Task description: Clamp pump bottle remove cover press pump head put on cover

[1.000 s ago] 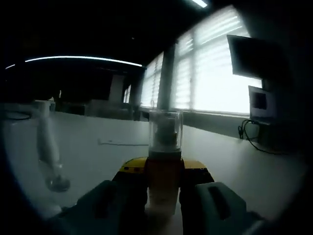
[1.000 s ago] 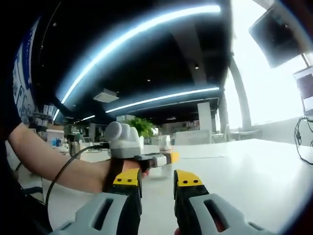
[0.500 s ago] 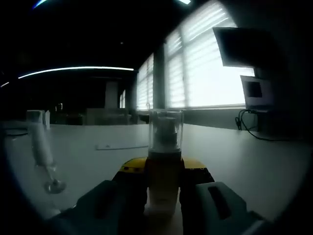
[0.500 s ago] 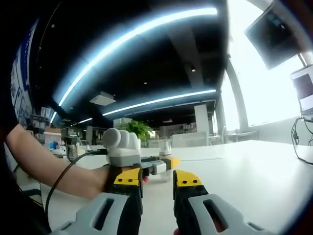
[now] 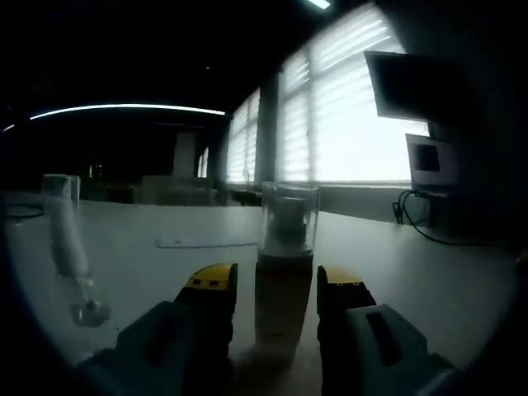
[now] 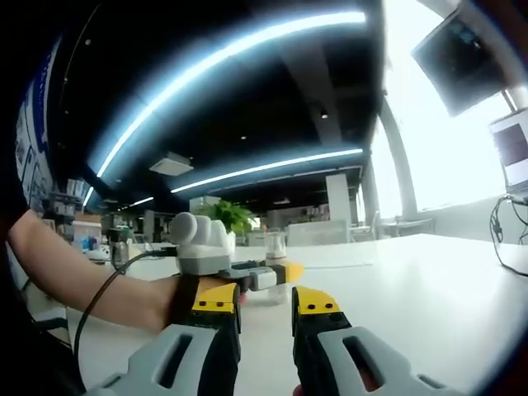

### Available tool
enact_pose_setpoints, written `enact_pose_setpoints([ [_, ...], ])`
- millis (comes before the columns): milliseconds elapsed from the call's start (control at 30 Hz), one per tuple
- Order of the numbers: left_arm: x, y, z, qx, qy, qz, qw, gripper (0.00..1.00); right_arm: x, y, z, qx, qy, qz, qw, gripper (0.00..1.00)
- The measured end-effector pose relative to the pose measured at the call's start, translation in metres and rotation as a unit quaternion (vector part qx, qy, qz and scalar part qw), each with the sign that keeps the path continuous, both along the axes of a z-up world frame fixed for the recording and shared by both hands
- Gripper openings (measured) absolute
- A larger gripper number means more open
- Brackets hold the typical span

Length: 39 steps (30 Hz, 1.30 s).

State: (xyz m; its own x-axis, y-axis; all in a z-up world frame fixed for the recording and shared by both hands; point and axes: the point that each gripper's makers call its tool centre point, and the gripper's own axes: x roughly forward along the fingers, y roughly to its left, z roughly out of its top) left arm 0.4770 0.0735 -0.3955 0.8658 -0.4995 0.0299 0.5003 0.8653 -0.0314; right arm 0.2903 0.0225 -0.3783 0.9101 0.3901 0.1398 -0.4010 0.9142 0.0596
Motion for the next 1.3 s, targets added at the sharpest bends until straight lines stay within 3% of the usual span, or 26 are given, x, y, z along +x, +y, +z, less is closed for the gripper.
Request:
enact_pose_setpoints([
  [300, -0.008, 0.001, 0.001, -0.001, 0.013, -0.022, 0.9997, 0.39, 0.001, 0.001, -0.001, -0.003, 0.003, 0.002, 1.0000, 0.20],
  [433, -0.015, 0.003, 0.004, 0.046, -0.012, -0.059, 0.9971, 0.41, 0.001, 0.001, -0.002, -0.003, 0.004, 0.002, 1.0000, 0.20],
  [667, -0.030, 0.022, 0.020, 0.045, -0.015, -0.077, 0.9959, 0.42, 0.001, 0.002, -0.003, -0.007, 0.004, 0.003, 1.0000, 0.20],
  [867, -0.039, 0.032, 0.024, 0.058, -0.025, -0.084, 0.9944, 0.42, 0.001, 0.002, -0.004, -0.011, 0.006, 0.003, 0.9999, 0.20],
  [1067, -0.071, 0.039, 0.044, 0.042, -0.035, -0.115, 0.9918, 0.41, 0.001, 0.003, -0.005, -0.012, 0.007, 0.007, 0.9999, 0.20],
  [1300, -0.095, 0.057, 0.041, 0.043, -0.024, -0.131, 0.9902, 0.42, 0.002, 0.003, -0.006, -0.014, 0.008, 0.007, 0.9998, 0.20],
])
